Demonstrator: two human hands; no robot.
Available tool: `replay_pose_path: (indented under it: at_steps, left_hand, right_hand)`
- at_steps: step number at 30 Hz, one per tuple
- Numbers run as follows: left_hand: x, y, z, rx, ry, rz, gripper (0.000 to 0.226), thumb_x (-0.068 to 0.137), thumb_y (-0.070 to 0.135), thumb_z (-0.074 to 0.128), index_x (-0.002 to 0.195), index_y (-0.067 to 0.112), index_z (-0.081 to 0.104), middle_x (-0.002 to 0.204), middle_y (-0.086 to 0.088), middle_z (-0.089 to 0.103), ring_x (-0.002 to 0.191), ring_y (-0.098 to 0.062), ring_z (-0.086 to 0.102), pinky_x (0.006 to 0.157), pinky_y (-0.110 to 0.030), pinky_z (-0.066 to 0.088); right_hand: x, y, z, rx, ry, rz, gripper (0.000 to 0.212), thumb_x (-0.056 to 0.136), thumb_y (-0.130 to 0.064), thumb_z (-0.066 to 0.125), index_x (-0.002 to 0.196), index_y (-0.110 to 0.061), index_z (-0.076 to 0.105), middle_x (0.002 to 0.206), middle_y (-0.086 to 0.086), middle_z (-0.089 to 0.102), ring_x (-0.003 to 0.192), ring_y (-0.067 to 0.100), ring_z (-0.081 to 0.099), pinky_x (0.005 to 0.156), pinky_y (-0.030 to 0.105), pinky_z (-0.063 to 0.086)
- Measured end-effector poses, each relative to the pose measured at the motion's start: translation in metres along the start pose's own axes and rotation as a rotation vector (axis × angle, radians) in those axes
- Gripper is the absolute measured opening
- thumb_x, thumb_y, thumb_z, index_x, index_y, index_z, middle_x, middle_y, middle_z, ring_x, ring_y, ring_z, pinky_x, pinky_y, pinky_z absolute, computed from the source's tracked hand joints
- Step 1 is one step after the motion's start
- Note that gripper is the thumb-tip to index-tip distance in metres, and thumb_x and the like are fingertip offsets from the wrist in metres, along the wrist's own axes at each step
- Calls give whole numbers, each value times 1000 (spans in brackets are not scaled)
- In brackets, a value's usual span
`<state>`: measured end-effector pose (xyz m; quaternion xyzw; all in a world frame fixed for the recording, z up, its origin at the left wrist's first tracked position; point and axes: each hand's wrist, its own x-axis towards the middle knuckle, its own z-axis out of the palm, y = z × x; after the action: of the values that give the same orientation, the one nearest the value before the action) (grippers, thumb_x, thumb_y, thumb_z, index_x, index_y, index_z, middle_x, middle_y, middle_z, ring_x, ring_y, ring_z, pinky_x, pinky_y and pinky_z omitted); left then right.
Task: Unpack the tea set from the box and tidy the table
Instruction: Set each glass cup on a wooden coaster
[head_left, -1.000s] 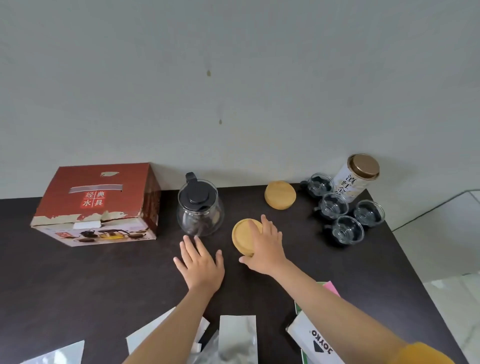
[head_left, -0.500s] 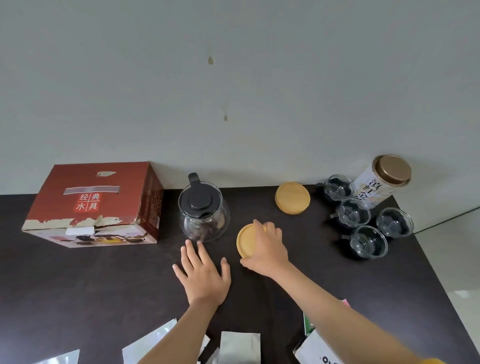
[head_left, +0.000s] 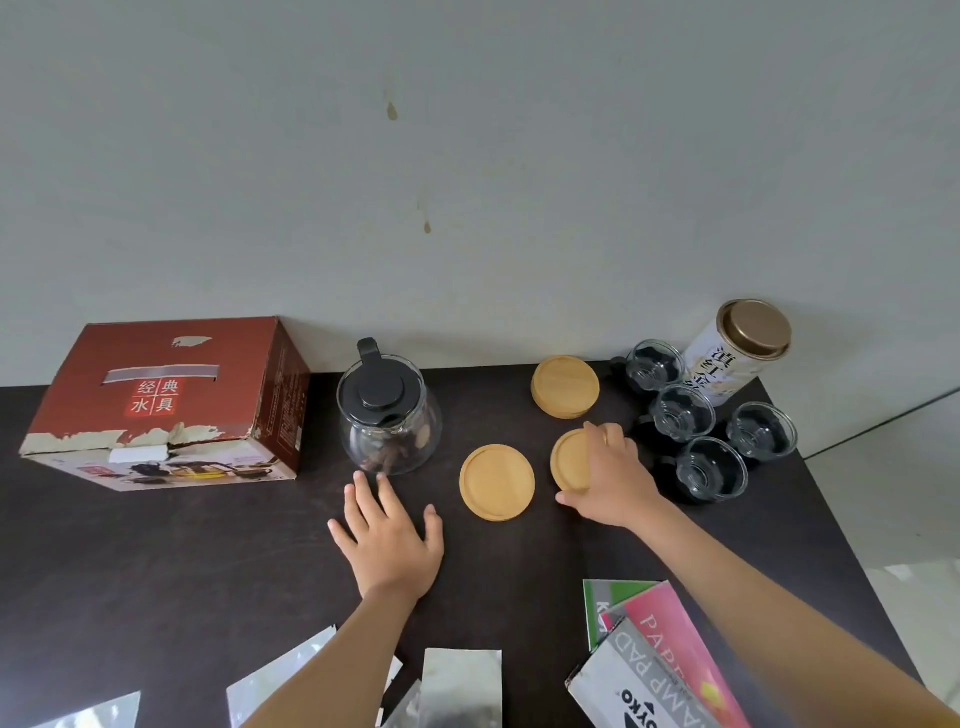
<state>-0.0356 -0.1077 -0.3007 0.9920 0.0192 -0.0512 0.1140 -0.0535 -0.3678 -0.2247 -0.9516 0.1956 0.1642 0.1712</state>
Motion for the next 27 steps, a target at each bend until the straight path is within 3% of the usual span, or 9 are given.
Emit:
replay_pose_path:
  at_steps: [5, 10, 14, 17, 27]
  left_hand:
    - [0, 0, 2, 1, -7, -2, 76, 82, 56, 28, 139, 6, 38, 151, -18, 29, 139, -37, 25, 106, -63, 23]
    - [1, 0, 3, -2, 6, 0, 76, 82, 56, 29, 138, 6, 39, 150, -19, 30, 139, -37, 27, 105, -63, 25]
    - [1, 0, 4, -1, 8, 0, 75, 82, 55, 30, 138, 6, 40, 150, -19, 31, 138, -37, 27, 105, -63, 25]
    - [1, -1, 4, 2, 1, -3, 75, 82, 55, 32, 139, 7, 39, 151, -18, 30, 139, -37, 26, 106, -63, 24]
    - [1, 0, 0, 1, -9, -7, 77, 82, 56, 27, 140, 7, 37, 152, -17, 28, 140, -36, 24, 106, -62, 23]
  right_hand:
    - [1, 12, 10, -44, 1, -12, 106, 73, -53, 74, 151, -11, 16, 148, 8, 25, 137, 29, 26, 111, 41, 32]
    - [3, 16, 9, -11, 36, -31, 106, 69, -57, 76, 149, -14, 22, 149, 7, 25, 138, 29, 25, 112, 42, 30]
    - [24, 9, -5, 66, 229, -97, 79, 76, -49, 72, 138, -13, 39, 140, 6, 38, 131, 25, 33, 97, 38, 42]
    - [50, -8, -22, 99, 272, -84, 67, 80, -43, 71, 132, -12, 44, 134, 7, 42, 126, 25, 36, 82, 39, 46]
    - [100, -35, -38, 7, 118, 100, 89, 70, -53, 77, 136, -10, 36, 136, 14, 43, 130, 34, 35, 89, 42, 46]
